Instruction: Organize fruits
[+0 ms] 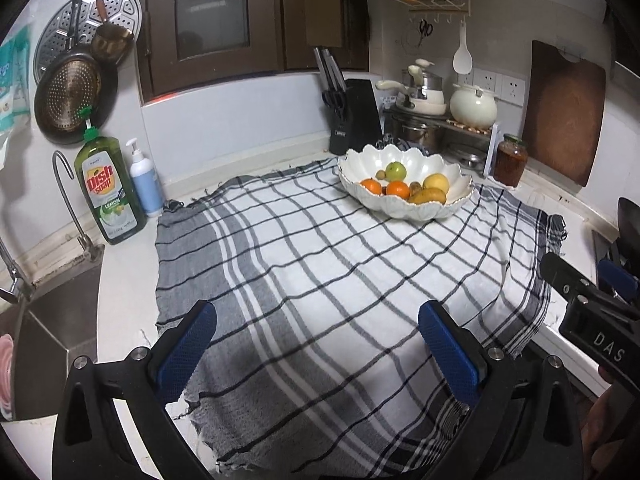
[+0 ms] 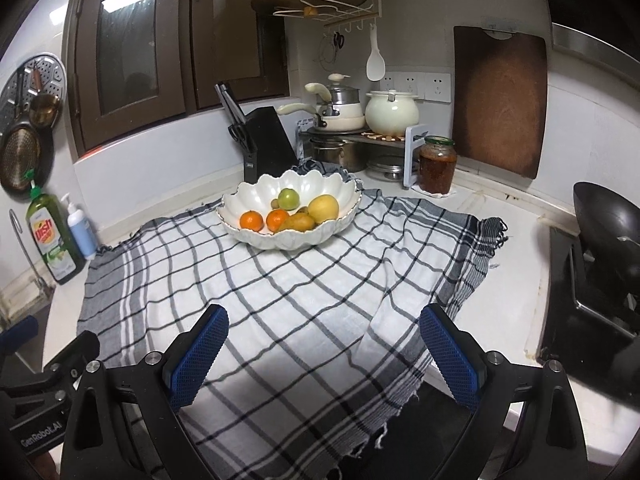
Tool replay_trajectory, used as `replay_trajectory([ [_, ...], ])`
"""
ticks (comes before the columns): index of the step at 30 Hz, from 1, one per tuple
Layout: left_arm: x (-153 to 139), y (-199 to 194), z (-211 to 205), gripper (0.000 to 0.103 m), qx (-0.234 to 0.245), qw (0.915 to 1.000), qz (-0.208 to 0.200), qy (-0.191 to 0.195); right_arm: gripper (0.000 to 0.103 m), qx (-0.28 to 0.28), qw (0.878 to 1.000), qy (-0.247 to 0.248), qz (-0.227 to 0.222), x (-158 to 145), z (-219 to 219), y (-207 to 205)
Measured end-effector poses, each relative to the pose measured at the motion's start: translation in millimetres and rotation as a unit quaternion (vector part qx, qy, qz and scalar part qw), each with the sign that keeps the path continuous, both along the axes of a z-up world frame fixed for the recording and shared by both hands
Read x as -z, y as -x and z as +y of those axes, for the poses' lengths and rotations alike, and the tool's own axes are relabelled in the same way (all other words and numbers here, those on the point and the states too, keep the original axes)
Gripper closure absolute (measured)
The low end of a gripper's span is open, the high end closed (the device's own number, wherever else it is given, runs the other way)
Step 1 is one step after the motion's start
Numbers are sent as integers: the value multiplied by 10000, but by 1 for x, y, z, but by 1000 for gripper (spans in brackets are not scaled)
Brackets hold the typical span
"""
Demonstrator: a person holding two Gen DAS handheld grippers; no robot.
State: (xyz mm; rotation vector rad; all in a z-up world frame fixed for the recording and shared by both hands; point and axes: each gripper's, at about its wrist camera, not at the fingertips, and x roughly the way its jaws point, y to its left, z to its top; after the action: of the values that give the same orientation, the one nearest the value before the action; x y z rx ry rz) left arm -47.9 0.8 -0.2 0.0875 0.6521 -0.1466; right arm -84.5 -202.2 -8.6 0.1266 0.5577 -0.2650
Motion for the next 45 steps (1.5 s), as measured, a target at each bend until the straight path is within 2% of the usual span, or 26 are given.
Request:
replay_trajectory([
  [45,-1,2,7,0,-38,9999,66,139,6,-88,10000,-25,-13,-2,8,-1],
])
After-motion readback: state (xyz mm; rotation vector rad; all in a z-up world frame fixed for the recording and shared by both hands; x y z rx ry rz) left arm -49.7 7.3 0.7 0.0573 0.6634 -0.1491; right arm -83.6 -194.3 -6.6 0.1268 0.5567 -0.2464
